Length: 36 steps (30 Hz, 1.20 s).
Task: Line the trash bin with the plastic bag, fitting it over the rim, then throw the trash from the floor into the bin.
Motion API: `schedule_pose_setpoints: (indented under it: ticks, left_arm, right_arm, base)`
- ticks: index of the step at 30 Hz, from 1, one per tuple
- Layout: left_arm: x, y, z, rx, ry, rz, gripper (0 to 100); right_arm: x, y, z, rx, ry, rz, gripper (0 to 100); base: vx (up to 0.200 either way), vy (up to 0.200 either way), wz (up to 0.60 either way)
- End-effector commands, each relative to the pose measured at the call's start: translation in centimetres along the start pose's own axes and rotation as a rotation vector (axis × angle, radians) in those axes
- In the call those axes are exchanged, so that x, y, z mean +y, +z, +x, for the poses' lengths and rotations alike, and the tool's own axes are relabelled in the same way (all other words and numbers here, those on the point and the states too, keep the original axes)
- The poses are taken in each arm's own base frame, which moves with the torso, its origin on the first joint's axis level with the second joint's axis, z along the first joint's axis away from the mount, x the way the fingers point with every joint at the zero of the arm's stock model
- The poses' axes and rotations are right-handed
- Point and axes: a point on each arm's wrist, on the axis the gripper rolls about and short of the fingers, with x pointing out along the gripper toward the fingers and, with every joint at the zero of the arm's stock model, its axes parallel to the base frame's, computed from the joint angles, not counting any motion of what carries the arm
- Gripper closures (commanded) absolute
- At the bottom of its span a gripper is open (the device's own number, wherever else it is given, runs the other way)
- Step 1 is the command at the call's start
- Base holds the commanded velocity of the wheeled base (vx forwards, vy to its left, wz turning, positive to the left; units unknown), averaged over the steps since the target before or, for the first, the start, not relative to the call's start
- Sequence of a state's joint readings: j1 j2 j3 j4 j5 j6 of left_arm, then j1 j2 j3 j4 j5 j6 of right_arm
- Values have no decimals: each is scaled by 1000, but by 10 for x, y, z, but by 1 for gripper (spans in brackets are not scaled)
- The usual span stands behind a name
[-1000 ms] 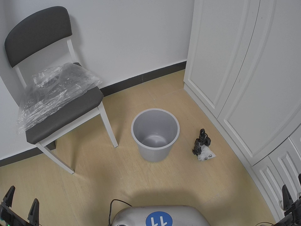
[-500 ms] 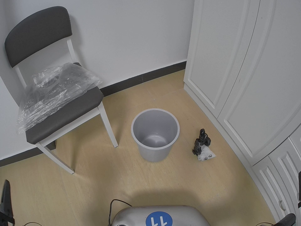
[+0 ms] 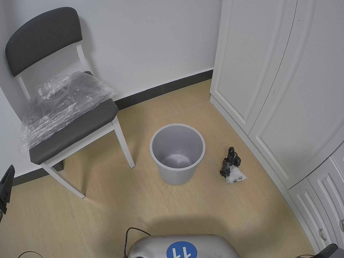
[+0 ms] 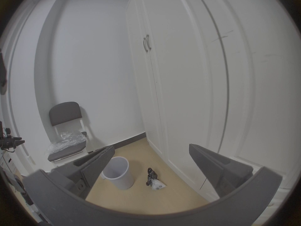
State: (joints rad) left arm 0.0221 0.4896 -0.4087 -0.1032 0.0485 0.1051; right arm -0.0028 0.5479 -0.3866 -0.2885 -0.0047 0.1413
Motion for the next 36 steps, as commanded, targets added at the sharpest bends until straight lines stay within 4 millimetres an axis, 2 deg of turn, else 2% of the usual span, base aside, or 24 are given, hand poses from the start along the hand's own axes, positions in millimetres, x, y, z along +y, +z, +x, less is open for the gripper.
schedule_pose_setpoints:
  ticks: [1,3,7,17,18,19,25,29,36]
  left_arm:
    - [9,0,85,330,99,231,0]
    - [14,-2,109,342,107,345,0]
    - [16,-10,138,365,106,451,0]
    - [18,-43,202,448,112,574,0]
    - [18,-43,203,447,115,574,0]
    - [17,-49,215,442,137,586,0]
    - [17,-62,233,450,159,646,0]
    - [18,-63,241,452,159,655,0]
    - [25,-64,271,468,217,674,0]
  right_arm:
    - [5,15,92,139,2,-44,0]
    - [11,22,105,138,40,-31,0]
    - [15,21,107,146,64,-20,0]
    - [17,17,110,171,80,-21,0]
    - [17,17,110,171,80,-21,0]
    - [18,16,111,175,87,-20,0]
    - [19,15,110,178,99,-20,0]
    - [19,14,111,183,98,-20,0]
    - [19,14,111,183,97,-17,0]
  base:
    - [0,0,0]
    - [0,0,0]
    - [0,0,0]
    - [0,0,0]
    - [0,0,0]
    - [0,0,0]
    - [0,0,0]
    - [0,0,0]
    - [0,0,0]
